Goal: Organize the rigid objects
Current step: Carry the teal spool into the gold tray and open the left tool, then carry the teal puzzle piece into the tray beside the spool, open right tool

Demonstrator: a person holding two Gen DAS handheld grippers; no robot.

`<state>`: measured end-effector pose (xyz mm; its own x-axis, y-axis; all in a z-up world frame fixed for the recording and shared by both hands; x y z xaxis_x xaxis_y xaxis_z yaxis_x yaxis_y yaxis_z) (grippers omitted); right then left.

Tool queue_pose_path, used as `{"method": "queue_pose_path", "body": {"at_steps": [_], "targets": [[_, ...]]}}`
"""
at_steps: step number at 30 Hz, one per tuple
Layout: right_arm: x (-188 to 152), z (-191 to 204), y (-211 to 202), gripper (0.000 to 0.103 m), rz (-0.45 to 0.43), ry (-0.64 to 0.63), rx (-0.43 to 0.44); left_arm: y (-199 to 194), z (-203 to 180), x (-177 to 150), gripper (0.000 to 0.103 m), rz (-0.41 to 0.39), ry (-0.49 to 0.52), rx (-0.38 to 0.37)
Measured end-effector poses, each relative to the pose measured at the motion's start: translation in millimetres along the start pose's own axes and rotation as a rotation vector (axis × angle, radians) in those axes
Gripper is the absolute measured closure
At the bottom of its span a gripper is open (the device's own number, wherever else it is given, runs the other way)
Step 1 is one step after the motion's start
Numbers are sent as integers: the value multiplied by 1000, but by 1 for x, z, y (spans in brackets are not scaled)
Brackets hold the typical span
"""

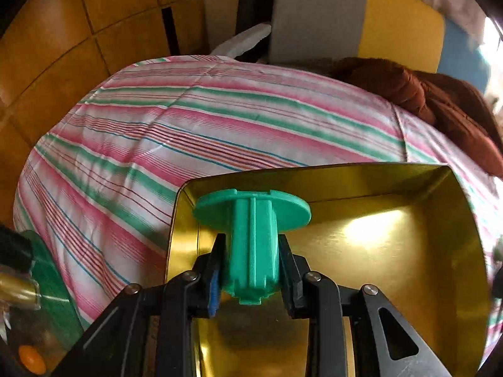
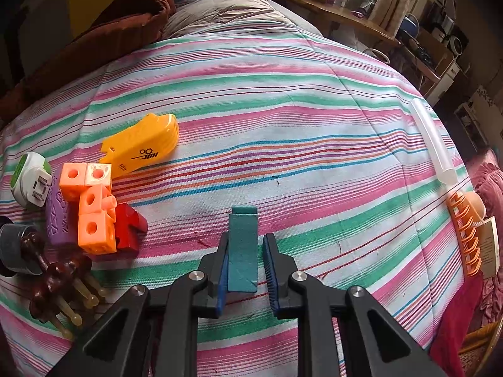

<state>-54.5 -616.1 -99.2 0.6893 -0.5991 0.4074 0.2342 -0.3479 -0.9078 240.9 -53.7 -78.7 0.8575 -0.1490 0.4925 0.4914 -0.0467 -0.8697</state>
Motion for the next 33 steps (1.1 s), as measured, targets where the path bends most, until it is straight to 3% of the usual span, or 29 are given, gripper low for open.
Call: {"method": "queue_pose_path", "body": {"at_steps": [3,8,19,29,33], "targets": [[0,0,0,84,0,-2,1,1,6,-1,58,0,-17,5],[1,-2,1,84,-1,-11,-3,-30,17,-14,56,-69,-49,14],[-1,-1,-2,87,-5,-19,-11,-131,-17,-101,44,-270,17,-26],[1,-8,-6,89,-5,21,28,-154,-50,-146,43,-280,108,-24],[5,-13,-22,89,-83,46,69,-154,-50,-152,43,-269,100,-22]]}}
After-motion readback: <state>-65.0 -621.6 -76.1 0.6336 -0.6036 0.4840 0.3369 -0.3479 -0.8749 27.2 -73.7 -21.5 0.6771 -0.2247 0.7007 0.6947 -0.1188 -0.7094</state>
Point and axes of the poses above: each gripper's, at about its wrist camera, not at the fingertips, and y roughly the way its jaws point, z to its left, x to its top, the point moved 1 cm from there along y, roughly the way its jaws point, and after that the axes turned 1 degree about z, right-handed, at the moved point
